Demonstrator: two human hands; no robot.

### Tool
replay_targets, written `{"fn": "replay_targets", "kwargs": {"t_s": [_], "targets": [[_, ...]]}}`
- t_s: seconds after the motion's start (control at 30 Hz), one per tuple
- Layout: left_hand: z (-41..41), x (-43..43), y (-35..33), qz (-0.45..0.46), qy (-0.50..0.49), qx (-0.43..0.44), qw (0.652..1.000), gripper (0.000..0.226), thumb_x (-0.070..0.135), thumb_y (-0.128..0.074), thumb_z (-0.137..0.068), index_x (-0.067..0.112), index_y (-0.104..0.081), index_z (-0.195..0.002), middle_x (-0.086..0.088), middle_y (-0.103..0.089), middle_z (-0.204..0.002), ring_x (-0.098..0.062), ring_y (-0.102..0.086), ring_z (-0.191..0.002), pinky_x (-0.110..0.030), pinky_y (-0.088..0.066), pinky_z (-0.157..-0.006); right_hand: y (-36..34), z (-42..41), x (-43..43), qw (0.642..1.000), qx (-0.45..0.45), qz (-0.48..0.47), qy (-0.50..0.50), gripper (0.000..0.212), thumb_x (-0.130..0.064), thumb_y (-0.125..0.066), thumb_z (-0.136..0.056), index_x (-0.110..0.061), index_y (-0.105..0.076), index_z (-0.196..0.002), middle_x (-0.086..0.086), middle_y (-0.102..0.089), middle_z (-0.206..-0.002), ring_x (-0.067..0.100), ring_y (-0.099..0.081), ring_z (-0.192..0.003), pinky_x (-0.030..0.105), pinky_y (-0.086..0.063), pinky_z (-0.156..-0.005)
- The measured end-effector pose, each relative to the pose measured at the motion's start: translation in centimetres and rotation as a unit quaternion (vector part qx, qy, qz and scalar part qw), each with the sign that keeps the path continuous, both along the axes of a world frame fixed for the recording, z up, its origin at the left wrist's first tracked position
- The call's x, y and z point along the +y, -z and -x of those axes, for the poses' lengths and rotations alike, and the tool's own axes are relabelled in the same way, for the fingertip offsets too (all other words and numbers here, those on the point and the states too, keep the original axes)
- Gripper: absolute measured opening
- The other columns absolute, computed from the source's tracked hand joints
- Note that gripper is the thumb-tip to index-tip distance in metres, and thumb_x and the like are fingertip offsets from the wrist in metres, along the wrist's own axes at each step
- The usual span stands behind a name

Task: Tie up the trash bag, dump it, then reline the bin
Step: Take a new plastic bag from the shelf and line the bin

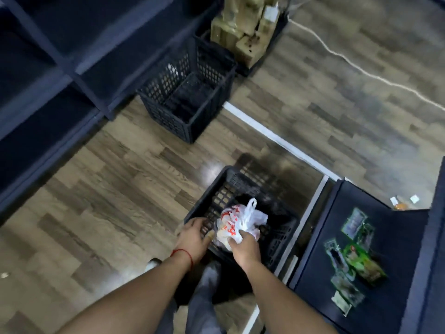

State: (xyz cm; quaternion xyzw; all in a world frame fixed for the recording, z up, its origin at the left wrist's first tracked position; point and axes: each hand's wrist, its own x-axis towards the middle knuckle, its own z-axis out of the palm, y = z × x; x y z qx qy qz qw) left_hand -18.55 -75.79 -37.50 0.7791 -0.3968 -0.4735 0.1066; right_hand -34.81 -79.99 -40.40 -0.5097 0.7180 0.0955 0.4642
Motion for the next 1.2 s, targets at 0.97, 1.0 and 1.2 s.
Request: {"fn": "replay_targets", "kwargs": {"t_s": [0.97,1.0,1.2], "targets": [[-34.0,45.1,-31.8,-0.020,-0.551,-0.200,0.810,0.044,0.048,-0.049,-0.088,0.020,-0.055,-0.121,-0.008,-0.055,-0.131,-0.031,-0.051,-0.122,-0.048,-0.041,-0.101,-36.8,-54.4,30.7,0.568,-0.077,0.180,-0.799,0.060,-0.055,-0.045,-0.094,-0.021,-0.045,-0.144,0.006,-0.047,-0.147,0.030,-0.046,-0.133,0.046,-0.038,-0.109],[-34.3,46.9,-31.9,-0.020,-0.566,-0.202,0.799,0.044,0.048,-0.049,-0.089,0.020,-0.055,-0.122,-0.009,-0.055,-0.132,-0.031,-0.051,-0.122,-0.047,-0.042,-0.101,-36.9,-55.2,32.6,0.553,-0.083,0.182,-0.808,0.061,-0.055,-0.046,-0.094,-0.021,-0.045,-0.144,0.006,-0.046,-0.148,0.031,-0.045,-0.133,0.046,-0.038,-0.110],[-34.2,58.7,-31.7,-0.052,-0.651,-0.207,0.728,0.046,0.050,-0.047,-0.089,0.022,-0.054,-0.126,-0.008,-0.055,-0.133,-0.029,-0.051,-0.123,-0.045,-0.043,-0.100,-37.9,-59.0,47.1,0.454,-0.126,0.162,-0.867,0.064,-0.057,-0.049,-0.089,-0.024,-0.044,-0.144,0.005,-0.045,-0.149,0.031,-0.043,-0.135,0.047,-0.035,-0.112]]}}
